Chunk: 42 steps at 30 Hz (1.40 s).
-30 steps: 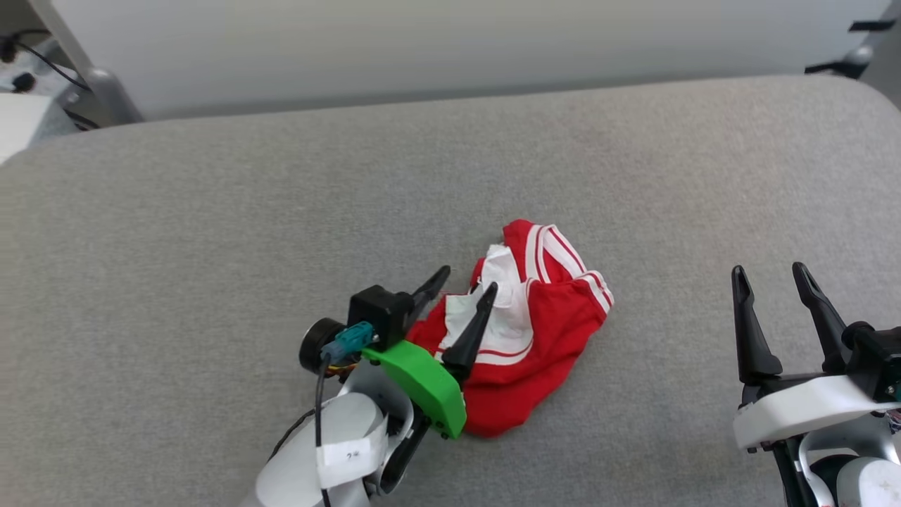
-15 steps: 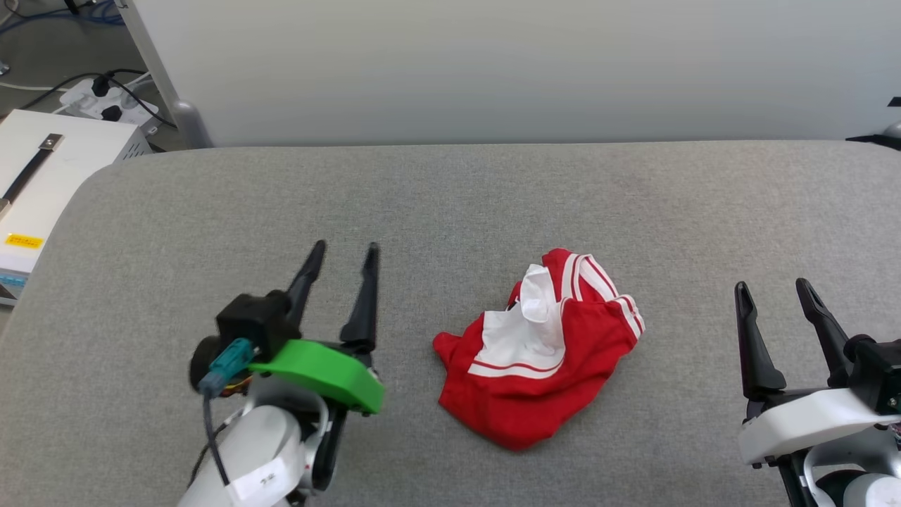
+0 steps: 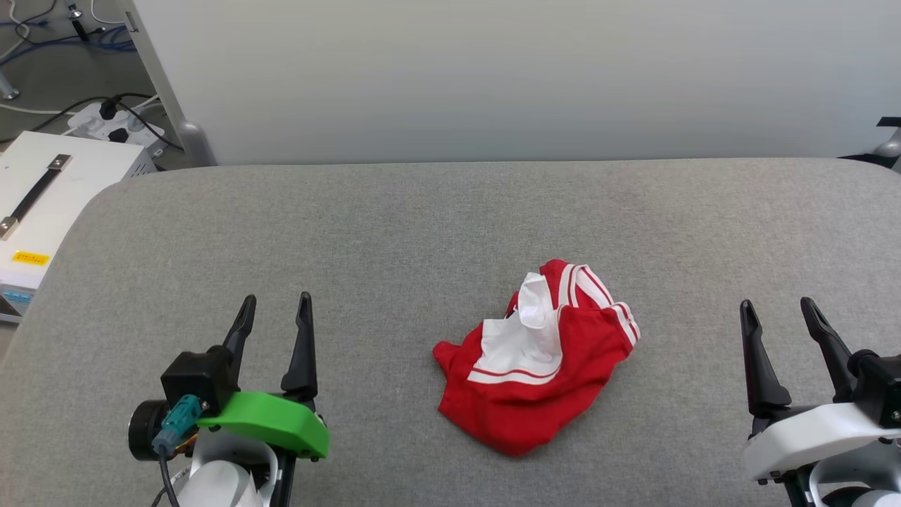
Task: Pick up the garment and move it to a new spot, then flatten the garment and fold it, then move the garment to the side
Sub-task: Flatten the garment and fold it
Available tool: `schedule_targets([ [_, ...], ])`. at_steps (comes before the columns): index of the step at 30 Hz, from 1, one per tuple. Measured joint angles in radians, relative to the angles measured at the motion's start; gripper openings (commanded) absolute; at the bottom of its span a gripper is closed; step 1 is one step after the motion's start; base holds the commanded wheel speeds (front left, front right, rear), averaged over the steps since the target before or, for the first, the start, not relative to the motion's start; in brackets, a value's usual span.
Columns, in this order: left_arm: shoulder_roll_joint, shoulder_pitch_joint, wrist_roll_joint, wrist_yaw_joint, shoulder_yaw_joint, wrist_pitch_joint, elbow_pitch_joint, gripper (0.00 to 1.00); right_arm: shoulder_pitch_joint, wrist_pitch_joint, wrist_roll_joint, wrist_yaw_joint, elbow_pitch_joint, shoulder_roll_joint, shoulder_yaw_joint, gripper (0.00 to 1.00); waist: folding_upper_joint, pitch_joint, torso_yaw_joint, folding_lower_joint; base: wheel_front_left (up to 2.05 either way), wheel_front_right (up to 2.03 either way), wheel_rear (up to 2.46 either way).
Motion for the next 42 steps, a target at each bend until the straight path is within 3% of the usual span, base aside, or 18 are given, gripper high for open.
schedule_targets([
  [13, 0.025, -0.008, 0.008, -0.009, -0.026, 0.036, 0.000, 1.00, 0.001, 0.009, 0.003, 0.000, -0.002, 0.000, -0.002, 1.00, 0.0000, 0.008, 0.008, 0.0000, 0.00, 0.00, 0.00],
  [19, 0.014, -0.129, 0.007, -0.074, -0.110, 0.188, -0.002, 1.00, 0.002, 0.018, 0.011, 0.000, -0.001, 0.000, -0.007, 1.00, 0.0000, 0.035, 0.018, 0.0000, 0.00, 0.00, 0.00],
  [31, -0.147, -0.433, -0.051, -0.214, -0.281, 0.454, 0.098, 1.00, -0.032, 0.018, 0.012, 0.000, 0.006, 0.000, 0.010, 1.00, 0.0000, 0.114, 0.010, 0.0000, 0.00, 0.00, 0.00],
  [42, -0.170, -0.522, -0.103, -0.249, -0.368, 0.685, 0.305, 1.00, -0.048, 0.005, 0.046, 0.000, 0.042, 0.000, 0.020, 1.00, 0.0000, 0.162, -0.066, 0.0001, 0.00, 0.00, 0.00],
])
